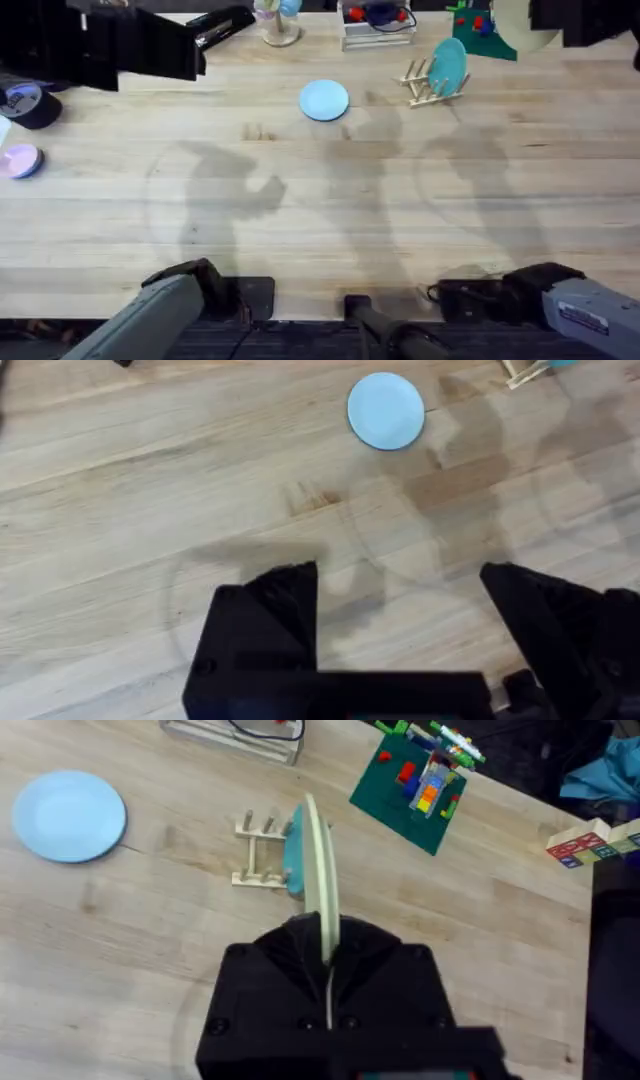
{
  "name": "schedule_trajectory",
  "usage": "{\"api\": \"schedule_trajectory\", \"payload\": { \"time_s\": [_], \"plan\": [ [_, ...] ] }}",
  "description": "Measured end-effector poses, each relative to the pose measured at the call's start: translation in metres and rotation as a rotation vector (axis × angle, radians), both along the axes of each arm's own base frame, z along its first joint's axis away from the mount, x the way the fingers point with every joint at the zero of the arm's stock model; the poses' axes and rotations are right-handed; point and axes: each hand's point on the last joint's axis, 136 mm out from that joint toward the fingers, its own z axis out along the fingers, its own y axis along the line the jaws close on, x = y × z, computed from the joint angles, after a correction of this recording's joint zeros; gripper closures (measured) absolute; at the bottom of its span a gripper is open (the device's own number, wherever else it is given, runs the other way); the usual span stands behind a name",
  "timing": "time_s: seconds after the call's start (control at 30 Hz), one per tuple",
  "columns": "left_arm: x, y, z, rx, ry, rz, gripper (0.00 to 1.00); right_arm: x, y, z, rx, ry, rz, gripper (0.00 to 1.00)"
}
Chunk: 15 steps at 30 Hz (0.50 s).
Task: Pick up the plates from the table one by one and place each into a slot on the dish rack.
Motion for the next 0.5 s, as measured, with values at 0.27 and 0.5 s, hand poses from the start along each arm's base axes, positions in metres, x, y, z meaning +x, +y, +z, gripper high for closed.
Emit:
{"api": "schedule_trajectory", "payload": {
  "time_s": [0.27,0.5],
  "plan": [
    [0.000,0.000,0.000,0.000,0.000,0.000,0.006,0.005,0.001,-0.007,-0.005,0.023,0.000,0.973],
    [0.000,0.000,0.000,0.000,0.000,0.000,0.006,0.010,0.002,-0.016,-0.012,0.052,0.000,0.973]
  ]
}}
